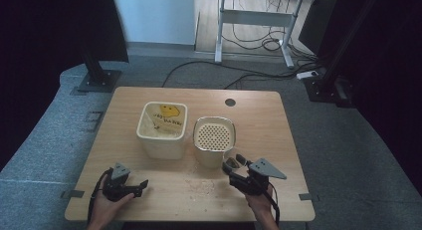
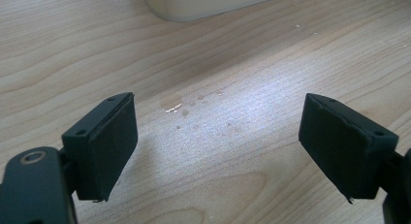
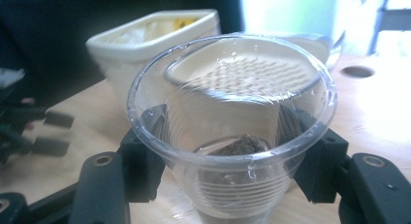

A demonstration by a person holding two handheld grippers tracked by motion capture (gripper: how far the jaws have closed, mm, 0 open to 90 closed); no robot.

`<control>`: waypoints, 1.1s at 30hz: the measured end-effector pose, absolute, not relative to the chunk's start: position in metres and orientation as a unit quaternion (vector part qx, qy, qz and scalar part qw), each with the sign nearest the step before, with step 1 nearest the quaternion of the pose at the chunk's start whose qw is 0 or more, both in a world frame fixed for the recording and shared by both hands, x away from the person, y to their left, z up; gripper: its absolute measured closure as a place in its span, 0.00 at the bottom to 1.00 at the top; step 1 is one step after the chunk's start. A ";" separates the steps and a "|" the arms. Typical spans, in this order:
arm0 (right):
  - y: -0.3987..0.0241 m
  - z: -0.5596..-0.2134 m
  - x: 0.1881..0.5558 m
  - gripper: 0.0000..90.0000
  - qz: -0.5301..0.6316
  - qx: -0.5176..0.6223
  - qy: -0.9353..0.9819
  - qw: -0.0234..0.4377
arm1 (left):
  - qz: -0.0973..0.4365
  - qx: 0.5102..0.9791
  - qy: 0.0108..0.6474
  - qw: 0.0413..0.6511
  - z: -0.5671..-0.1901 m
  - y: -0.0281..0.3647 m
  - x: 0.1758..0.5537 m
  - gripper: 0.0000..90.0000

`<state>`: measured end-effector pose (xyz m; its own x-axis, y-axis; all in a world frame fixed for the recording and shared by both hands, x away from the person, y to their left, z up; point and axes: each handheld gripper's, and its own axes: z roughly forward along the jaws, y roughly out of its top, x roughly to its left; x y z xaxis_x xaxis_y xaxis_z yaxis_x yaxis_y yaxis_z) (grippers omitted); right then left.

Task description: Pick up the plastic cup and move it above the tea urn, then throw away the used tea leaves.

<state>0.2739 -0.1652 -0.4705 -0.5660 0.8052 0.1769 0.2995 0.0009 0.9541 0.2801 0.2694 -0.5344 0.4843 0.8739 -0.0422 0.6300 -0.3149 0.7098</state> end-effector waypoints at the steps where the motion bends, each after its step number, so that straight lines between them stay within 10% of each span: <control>1: -0.169 -0.468 0.274 0.41 0.576 0.414 0.668 0.224 | 0.178 0.791 0.475 0.341 -0.535 0.269 0.280 0.16; 33: -0.190 -0.419 0.318 0.42 0.529 0.438 0.652 0.320 | 0.161 0.802 0.469 0.333 -0.538 0.266 0.280 0.16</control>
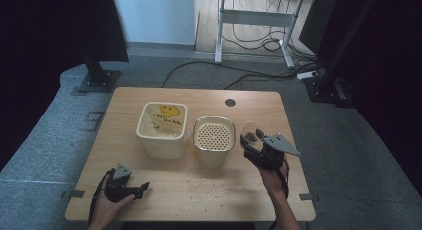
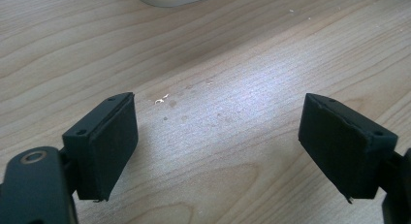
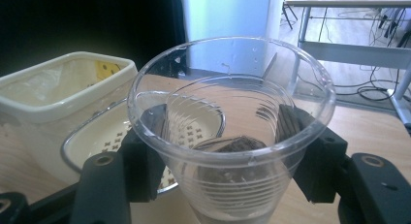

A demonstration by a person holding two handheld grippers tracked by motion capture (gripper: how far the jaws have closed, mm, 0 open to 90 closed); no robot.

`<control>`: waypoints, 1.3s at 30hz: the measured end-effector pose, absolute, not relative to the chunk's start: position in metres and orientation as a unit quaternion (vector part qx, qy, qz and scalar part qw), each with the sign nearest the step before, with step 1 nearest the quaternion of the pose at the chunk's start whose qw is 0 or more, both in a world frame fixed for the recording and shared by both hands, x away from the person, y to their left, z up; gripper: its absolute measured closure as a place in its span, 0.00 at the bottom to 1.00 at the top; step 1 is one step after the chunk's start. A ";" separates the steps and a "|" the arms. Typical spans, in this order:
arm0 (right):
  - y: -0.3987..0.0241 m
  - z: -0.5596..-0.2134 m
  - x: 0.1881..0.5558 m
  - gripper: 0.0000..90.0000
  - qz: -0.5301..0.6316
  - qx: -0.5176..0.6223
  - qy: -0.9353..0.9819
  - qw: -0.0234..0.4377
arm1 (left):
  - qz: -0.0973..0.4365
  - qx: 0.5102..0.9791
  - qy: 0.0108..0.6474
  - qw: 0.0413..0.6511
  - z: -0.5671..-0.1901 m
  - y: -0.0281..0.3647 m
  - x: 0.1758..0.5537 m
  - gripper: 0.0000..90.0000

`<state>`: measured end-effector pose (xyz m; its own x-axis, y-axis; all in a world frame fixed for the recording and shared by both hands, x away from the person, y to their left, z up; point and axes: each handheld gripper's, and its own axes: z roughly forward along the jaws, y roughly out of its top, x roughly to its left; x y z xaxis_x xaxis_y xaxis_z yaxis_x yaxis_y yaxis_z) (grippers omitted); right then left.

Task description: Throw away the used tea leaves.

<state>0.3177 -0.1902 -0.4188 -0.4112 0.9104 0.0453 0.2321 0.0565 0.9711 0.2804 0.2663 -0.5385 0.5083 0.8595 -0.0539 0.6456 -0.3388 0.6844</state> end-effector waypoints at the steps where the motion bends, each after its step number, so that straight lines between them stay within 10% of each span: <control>1: -0.188 -0.417 0.321 0.42 0.525 0.435 0.656 0.324 | 0.161 0.802 0.469 0.333 -0.538 0.266 0.280 0.16; 39: -0.143 -0.390 0.361 0.42 0.387 0.387 0.728 0.414 | 0.156 0.804 0.470 0.328 -0.539 0.268 0.282 0.16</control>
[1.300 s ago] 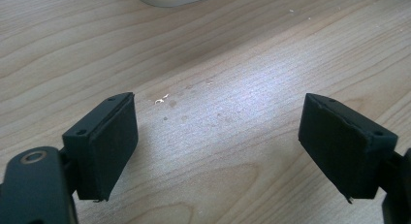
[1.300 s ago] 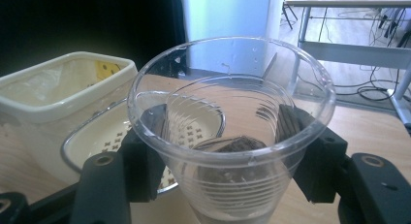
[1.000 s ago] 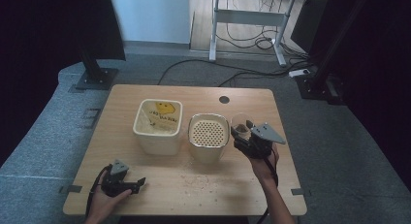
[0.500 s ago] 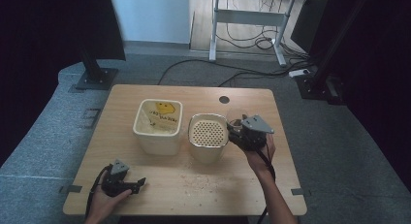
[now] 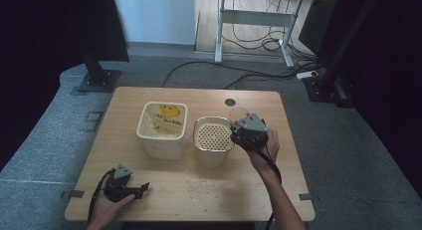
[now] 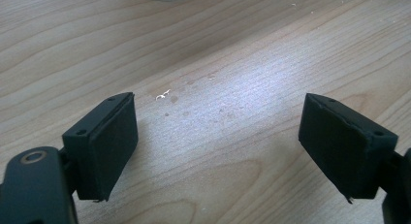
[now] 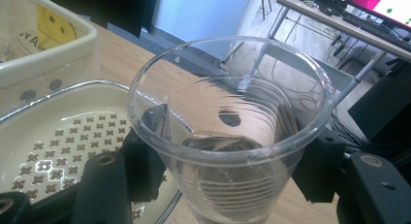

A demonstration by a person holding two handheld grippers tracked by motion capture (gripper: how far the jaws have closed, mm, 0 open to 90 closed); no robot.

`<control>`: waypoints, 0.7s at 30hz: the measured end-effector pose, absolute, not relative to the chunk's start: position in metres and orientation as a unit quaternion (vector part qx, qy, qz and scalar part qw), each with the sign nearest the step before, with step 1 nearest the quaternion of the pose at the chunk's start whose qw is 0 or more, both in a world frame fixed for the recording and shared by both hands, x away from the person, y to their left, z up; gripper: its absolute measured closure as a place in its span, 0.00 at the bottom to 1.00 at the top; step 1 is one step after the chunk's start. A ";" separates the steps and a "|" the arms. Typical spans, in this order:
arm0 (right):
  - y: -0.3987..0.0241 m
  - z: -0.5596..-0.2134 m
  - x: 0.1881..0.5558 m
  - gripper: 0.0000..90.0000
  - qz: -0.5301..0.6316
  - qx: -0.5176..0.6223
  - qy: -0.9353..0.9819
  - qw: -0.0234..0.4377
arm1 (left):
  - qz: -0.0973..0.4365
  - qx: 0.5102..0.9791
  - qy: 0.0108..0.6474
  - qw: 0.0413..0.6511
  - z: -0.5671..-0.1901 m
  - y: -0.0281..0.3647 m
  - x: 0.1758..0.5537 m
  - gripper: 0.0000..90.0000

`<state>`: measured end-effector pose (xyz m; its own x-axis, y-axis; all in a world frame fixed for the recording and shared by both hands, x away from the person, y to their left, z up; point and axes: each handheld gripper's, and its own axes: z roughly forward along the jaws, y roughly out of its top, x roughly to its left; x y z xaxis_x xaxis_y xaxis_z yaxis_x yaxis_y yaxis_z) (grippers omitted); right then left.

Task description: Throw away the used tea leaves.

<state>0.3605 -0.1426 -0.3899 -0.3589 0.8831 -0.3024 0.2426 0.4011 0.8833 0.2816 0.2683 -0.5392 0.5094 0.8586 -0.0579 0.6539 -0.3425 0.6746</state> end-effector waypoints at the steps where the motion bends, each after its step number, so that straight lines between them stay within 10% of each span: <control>1: -0.142 -0.390 0.361 0.42 0.385 0.386 0.729 0.414 | 0.156 0.804 0.470 0.328 -0.539 0.269 0.282 0.16; 21: -0.090 -0.399 0.371 0.43 0.206 0.279 0.787 0.510 | 0.156 0.803 0.474 0.327 -0.539 0.272 0.282 0.16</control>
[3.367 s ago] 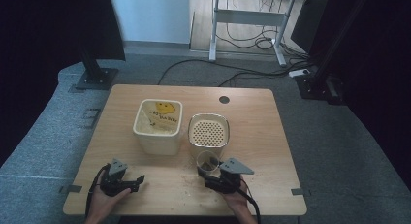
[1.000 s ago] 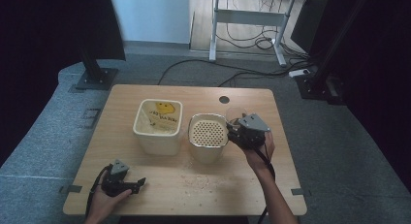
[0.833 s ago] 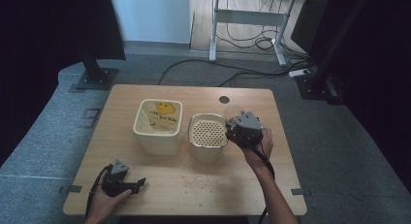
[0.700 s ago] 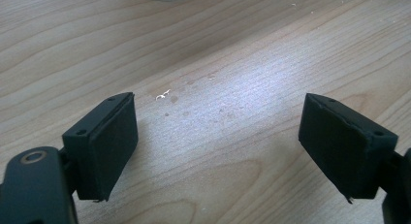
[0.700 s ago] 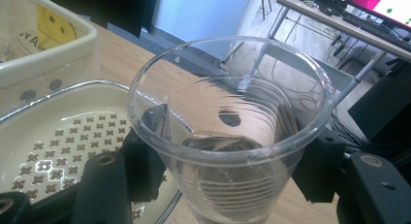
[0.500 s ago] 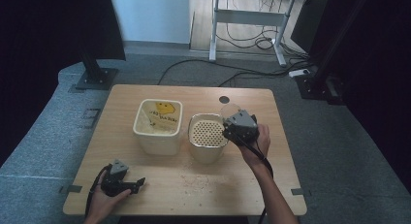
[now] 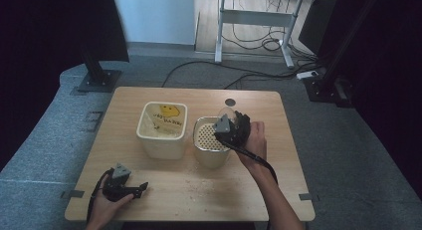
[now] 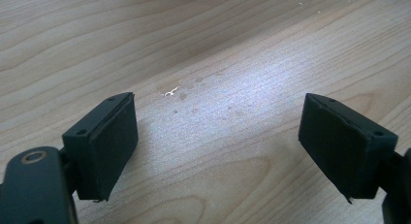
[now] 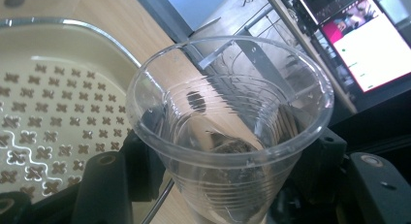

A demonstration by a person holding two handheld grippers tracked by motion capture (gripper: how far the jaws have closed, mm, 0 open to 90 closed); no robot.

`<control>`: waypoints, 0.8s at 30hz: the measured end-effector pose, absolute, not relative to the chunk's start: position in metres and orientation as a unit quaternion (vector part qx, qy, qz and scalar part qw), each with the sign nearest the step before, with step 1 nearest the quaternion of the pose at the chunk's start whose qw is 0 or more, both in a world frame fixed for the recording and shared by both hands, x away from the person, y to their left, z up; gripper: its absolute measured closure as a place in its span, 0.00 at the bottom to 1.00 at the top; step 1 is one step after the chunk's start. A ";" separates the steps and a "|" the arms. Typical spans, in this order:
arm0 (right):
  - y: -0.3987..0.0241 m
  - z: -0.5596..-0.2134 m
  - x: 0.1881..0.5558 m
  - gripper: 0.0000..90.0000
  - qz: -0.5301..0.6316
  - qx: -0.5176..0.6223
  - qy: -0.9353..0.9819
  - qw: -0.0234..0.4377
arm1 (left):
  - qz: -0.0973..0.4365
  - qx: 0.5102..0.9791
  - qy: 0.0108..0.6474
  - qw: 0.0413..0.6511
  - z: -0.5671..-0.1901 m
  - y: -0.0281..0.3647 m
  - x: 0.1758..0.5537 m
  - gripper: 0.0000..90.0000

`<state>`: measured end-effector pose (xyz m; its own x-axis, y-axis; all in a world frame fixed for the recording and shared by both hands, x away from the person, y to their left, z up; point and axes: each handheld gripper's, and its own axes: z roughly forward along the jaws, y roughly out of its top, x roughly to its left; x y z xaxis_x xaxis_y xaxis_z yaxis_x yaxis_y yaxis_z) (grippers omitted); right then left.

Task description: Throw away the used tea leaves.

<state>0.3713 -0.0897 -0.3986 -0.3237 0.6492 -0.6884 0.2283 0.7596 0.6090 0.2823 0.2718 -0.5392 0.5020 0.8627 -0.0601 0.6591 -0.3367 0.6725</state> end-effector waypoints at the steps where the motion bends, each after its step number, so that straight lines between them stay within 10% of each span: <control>1: -0.087 -0.400 0.371 0.43 0.197 0.272 0.788 0.515 | 0.155 0.803 0.474 0.327 -0.539 0.272 0.282 0.16; 7: -0.070 -0.414 0.369 0.43 0.063 0.152 0.783 0.599 | 0.154 0.804 0.474 0.325 -0.540 0.271 0.283 0.16; 24: -0.050 -0.446 0.370 0.42 -0.151 -0.074 0.736 0.655 | 0.153 0.804 0.474 0.323 -0.540 0.272 0.283 0.16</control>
